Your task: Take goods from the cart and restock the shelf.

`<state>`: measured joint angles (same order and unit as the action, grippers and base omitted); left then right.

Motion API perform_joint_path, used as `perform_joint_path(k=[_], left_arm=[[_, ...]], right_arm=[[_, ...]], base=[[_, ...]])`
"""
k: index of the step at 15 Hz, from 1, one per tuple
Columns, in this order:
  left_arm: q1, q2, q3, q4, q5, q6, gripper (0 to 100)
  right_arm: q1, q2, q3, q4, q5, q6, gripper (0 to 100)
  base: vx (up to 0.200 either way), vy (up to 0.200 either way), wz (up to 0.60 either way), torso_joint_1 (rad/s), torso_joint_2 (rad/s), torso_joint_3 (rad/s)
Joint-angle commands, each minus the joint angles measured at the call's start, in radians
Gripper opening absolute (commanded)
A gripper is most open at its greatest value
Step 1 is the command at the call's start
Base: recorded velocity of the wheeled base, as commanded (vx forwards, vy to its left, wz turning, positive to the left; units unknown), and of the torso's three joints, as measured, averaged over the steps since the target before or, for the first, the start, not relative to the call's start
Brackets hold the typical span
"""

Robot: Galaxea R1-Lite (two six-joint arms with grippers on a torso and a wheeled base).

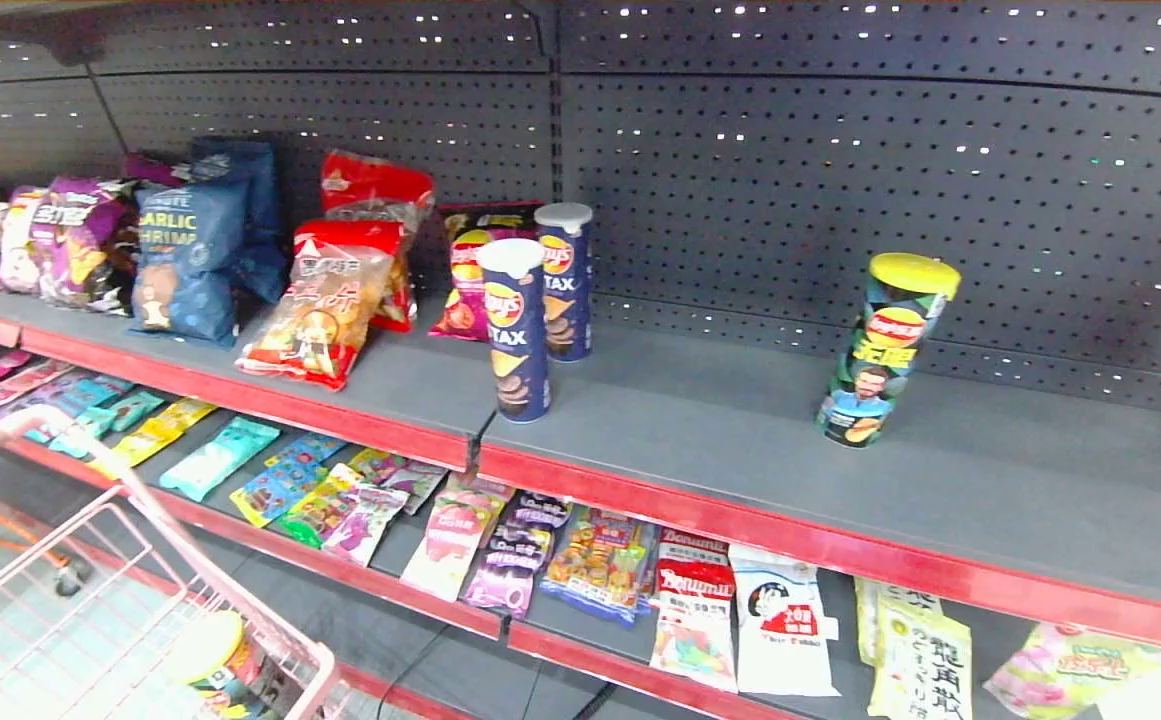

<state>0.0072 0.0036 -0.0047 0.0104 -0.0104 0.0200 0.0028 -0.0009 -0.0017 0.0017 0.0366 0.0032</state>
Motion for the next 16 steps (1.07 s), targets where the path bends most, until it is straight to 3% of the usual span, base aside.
perform_joint_path(k=[1, 3, 7, 16], left_arm=[[0.0, 0.001, 0.0, 0.0, 0.0, 0.0, 100], [0.0, -0.001, 0.0, 0.0, 0.0, 0.0, 100], [0.0, 0.001, 0.0, 0.0, 0.0, 0.0, 100], [0.0, 0.001, 0.0, 0.0, 0.0, 0.0, 100]], right_arm=[[0.0, 0.001, 0.0, 0.0, 0.0, 0.0, 100], [0.0, 0.001, 0.0, 0.0, 0.0, 0.001, 100], [0.0, 0.001, 0.0, 0.0, 0.0, 0.0, 100], [0.0, 0.001, 0.0, 0.0, 0.0, 0.003, 100]], base=[[0.0, 0.0, 0.6, -0.002, 0.01, 0.007], [0.0, 0.0, 0.6, 0.005, 0.0, 0.005], [0.0, 0.0, 0.0, 0.0, 0.0, 0.0], [0.0, 0.0, 0.0, -0.142, 0.34, 0.191]])
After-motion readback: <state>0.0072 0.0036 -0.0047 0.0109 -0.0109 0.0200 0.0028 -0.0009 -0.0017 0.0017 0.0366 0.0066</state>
